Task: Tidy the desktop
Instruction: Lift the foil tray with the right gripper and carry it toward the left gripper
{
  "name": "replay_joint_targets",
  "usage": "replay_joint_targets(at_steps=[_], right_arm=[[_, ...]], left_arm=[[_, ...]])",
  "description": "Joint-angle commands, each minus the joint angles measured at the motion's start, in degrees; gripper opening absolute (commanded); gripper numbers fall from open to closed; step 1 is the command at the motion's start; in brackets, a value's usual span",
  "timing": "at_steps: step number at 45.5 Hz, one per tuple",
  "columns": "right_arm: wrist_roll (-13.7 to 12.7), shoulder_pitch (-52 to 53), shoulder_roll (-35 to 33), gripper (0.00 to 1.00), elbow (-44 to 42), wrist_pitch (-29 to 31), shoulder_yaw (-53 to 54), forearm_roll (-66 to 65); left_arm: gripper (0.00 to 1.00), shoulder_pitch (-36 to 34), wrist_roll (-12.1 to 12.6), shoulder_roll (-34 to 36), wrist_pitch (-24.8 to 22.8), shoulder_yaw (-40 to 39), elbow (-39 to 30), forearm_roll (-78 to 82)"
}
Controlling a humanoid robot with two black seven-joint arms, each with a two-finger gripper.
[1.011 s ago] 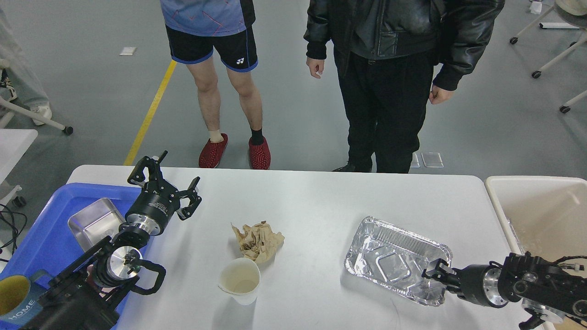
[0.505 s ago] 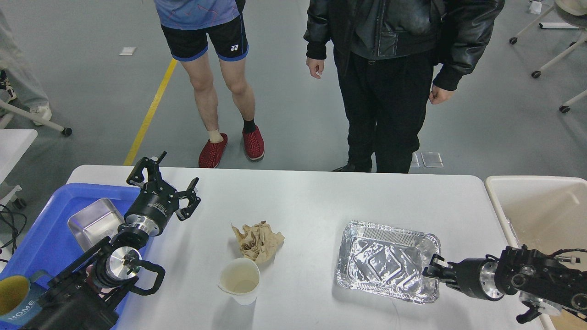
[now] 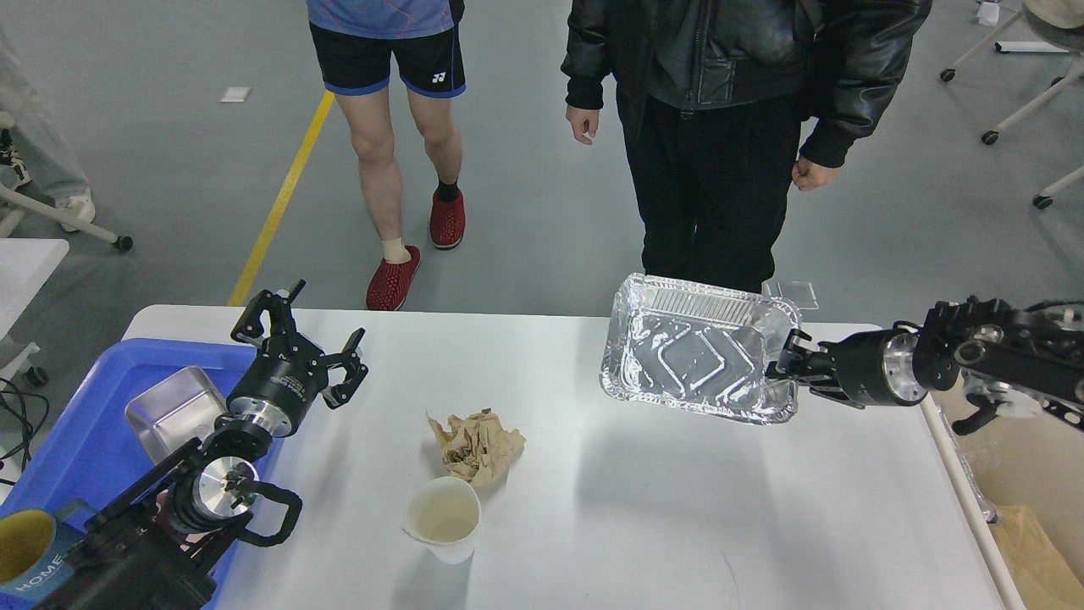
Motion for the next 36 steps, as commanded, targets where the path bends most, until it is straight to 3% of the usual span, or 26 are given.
replay_joint_targets(at_steps=[1, 16, 30, 36], right_arm=[[-2.1, 6.4, 3.4, 0.00, -0.2, 1.2, -5.3, 3.0], [-6.8, 16.6, 13.3, 0.00, -3.4, 4.9, -16.1, 12.3], [-12.3, 15.5, 14.4, 0.00, -9.8, 10.7, -16.1, 21.5], [-12.7, 14.9, 14.1, 0.00, -10.7, 11.5, -15.8, 22.4]], left_arm=[[0.97, 0.2, 0.0, 0.1, 0.0, 0.1, 0.0, 0.0], [0.97, 1.1, 0.1, 0.0, -0.1, 0.1, -0.3, 0.0], [0.97, 1.4, 0.2, 0.0, -0.3, 0.2, -0.3, 0.1], [0.97, 1.4, 0.2, -0.2, -0.3, 0.2, -0.3, 0.1]])
